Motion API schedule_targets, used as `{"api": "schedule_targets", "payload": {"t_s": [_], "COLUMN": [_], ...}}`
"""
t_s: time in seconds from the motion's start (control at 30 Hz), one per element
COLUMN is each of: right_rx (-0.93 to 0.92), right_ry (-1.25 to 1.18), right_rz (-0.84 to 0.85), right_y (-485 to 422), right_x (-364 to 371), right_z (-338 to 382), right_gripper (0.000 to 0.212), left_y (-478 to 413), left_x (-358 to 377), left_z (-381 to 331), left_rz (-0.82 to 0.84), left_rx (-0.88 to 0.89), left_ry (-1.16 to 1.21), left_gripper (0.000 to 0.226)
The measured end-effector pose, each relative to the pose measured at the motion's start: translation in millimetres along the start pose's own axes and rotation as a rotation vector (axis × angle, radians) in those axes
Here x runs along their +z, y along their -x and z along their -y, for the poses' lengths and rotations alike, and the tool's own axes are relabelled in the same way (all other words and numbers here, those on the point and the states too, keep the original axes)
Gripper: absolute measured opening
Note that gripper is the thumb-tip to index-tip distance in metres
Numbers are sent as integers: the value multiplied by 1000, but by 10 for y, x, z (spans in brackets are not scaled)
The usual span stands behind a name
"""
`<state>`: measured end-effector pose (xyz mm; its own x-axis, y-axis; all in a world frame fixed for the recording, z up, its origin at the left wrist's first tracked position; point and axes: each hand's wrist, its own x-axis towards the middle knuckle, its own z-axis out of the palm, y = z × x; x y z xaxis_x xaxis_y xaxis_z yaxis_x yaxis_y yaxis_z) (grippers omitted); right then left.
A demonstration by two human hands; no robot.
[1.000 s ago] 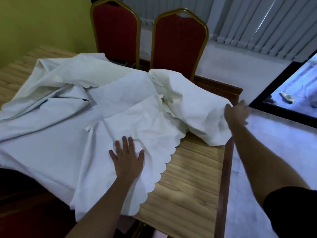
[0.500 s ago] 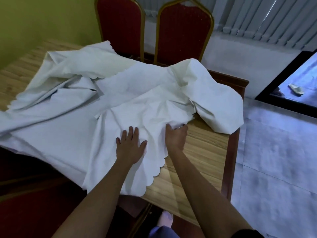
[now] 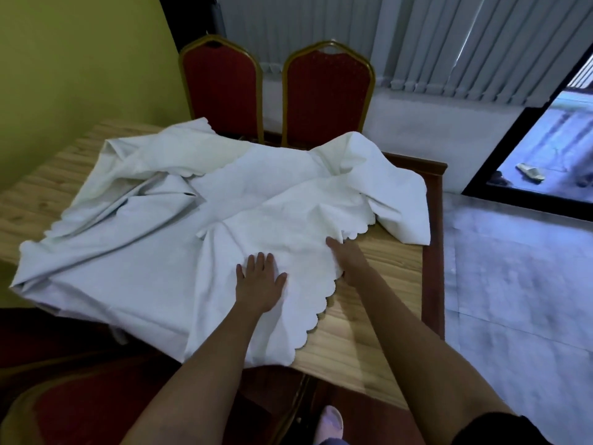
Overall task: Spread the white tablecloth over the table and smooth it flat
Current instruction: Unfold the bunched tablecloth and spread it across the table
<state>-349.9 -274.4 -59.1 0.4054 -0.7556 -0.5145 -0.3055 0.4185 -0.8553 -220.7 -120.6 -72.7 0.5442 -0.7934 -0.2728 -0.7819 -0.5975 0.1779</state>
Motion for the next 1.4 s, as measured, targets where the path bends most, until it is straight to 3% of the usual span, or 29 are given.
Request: {"api": "schedule_targets", "payload": {"t_s": [0.17,0.27,0.33,0.47,0.5,0.6,0.63,0.7,0.77,0.8,0.93,1.0,1.07,1.17,1.27,1.33,1.4], "right_rx": [-182,-229,-193,-8,51,281,374,536,416,332,287,260,219,198,-52,-146,-11], "right_ry": [-183,-220,-217,-206,-215,-191,-152,31,223,214,23,34,29,359,516,413,355], "right_rz": [-193,-382,-545,-810,-849,-840,-840,-901,-975,-936,-534,-539,-655,-879,-1009,-951,-788], "right_y": [390,643,806,1243,1373,1597,1581,1602,1657,1643,1551,1613,1653,1765,2028,2235,2348], "right_x": [-345,-666,-978,-1499,-1550,-1562,-1530,-1339,-1104,-1008,-876,-895,-883,-873,-928,-1050,-1225], "right_z": [252,177,-48,-655,-814,-1400,-1576,-1726,-1590,-1515,-1398,-1409,-1432,-1510,-1597,-1766,-2017], "right_gripper": [7,18,24,8,14,13,26,77,77,73,99,86,67,45,34,29,26], "left_y": [78,157,218,347,383,510,555,637,705,732,822,859,878,928,1004,1047,1096], "left_x": [-162,-243,-245,-167,-130,-1,38,125,190,218,294,303,282,262,240,217,212], "left_z": [-67,-168,-190,-123,-93,-64,-66,-77,-61,-43,-3,-4,-1,-34,-178,-346,-495], "left_rz": [-90,-196,-269,-405,-393,-295,-244,-122,-37,-28,28,20,-2,-4,-35,-85,-121], "left_rx": [183,278,265,199,185,156,153,168,207,228,260,295,329,324,302,282,268], "left_ry": [16,-19,7,96,105,136,163,257,305,293,143,72,39,24,64,126,170], "left_gripper": [56,56,56,58,59,61,61,62,63,63,63,62,61,58,58,60,61]}}
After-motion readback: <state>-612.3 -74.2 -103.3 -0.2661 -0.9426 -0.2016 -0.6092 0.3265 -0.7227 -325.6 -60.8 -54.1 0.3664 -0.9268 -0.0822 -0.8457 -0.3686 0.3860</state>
